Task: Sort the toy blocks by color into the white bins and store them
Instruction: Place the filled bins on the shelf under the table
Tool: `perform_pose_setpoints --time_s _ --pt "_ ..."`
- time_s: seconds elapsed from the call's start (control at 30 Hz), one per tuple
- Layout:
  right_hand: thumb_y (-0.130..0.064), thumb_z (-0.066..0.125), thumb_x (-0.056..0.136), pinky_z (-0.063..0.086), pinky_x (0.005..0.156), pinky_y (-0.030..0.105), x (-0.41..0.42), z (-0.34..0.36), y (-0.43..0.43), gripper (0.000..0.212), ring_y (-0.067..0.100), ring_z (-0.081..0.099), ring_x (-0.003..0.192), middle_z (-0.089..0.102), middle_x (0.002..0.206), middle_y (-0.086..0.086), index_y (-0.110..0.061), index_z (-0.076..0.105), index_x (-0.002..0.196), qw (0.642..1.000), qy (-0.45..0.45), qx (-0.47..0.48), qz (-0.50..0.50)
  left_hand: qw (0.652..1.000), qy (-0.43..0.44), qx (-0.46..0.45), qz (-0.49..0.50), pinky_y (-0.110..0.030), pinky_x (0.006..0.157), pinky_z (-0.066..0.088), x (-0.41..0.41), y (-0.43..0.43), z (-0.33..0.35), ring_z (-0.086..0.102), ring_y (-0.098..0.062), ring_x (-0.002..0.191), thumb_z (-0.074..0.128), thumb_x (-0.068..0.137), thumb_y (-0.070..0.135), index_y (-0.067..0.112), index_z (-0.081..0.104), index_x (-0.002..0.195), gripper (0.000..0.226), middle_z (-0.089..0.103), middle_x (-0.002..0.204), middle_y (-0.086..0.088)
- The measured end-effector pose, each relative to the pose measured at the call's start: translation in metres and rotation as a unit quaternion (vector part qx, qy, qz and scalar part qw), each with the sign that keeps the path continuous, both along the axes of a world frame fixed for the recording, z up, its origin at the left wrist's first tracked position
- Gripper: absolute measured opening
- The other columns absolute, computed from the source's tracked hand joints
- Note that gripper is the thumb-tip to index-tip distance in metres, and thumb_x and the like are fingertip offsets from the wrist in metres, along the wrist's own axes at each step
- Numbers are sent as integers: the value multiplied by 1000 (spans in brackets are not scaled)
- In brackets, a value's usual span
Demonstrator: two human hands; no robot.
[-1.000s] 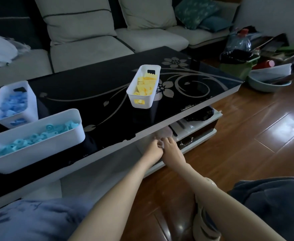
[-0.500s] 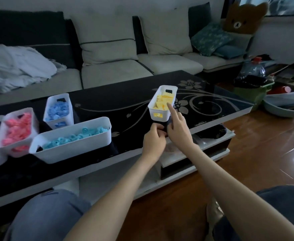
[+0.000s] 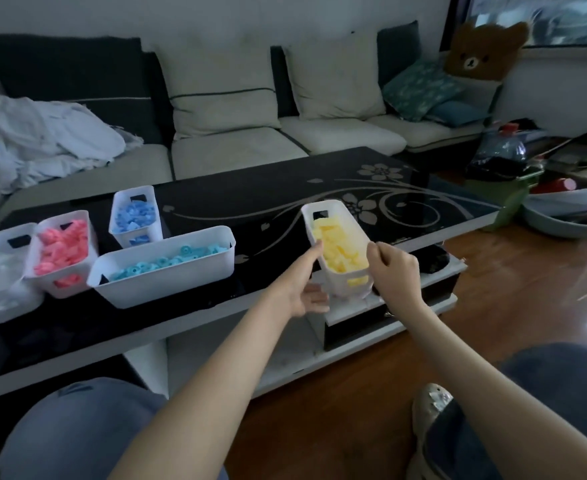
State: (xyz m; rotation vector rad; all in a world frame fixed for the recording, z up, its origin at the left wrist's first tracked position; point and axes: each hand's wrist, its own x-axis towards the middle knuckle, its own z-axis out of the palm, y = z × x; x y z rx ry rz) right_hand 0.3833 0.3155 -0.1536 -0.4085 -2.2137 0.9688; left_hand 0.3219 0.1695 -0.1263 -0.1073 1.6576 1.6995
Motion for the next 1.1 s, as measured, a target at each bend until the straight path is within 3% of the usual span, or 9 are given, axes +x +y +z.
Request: perform_pose_setpoints --time_s 0.07,0.23,0.3,0.33,0.47,0.63,0.87,0.97,1.1 --pt "-15 47 94 20 47 27 20 -5 -7 48 10 22 43 23 46 0 -11 27 51 998 27 -42 29 999 -18 30 -3 -44 88 52 10 2 0 61 -29 98 55 86 58 14 55 98 45 62 101 -12" --pt "-6 52 89 27 47 22 48 -11 -10 31 10 33 46 37 51 3 -10 43 60 977 119 -164 66 999 0 -26 -27 -32 57 54 45 -1 -15 63 -25 87 51 86 32 11 49 125 44 62 110 -15" --pt "-8 55 88 38 48 27 54 -14 -9 12 23 49 51 53 61 16 -19 58 89 970 80 -192 124 999 17 -34 -22 -30 53 54 55 -7 -20 62 -24 86 46 86 25 10 48 127 43 61 110 -15" --pt "-10 56 88 43 50 28 55 -16 -8 25 25 56 57 59 69 19 -28 57 105 966 42 -203 156 999 25 -38 -21 -29 51 54 60 -11 -22 62 -24 84 45 86 22 9 48 127 43 61 108 -14" --pt "-15 57 85 51 64 40 59 -26 -7 30 28 67 76 70 96 11 -33 64 109 950 -106 -137 260 997 38 -70 0 -33 62 55 73 -25 -39 63 -25 90 41 85 16 7 47 127 43 62 109 -14" --pt "-23 52 85 45 50 41 60 -41 -12 19 38 60 65 69 87 11 -21 66 97 929 -217 -54 293 993 37 -113 13 -31 55 56 91 -35 -63 65 -23 87 39 86 12 6 46 125 41 63 110 -14" --pt "-22 49 91 43 42 30 62 -78 -25 18 30 54 53 63 80 24 -12 64 94 896 -340 6 285 991 -46 -125 17 -45 87 54 106 -49 -93 55 -29 112 35 94 9 10 40 116 22 50 124 -18" --pt "-21 48 93 42 39 27 58 -83 -26 15 23 52 51 59 71 11 -23 63 91 894 -349 2 281 990 -63 -127 8 -45 86 54 99 -50 -100 56 -33 113 36 97 10 9 36 122 25 52 115 -18" --pt "-27 45 96 44 45 26 50 -100 -22 20 20 59 62 65 83 11 -22 63 102 883 -378 10 279 988 -98 -121 -9 -46 85 53 94 -45 -112 62 -32 95 34 99 8 10 36 114 15 54 89 -16"
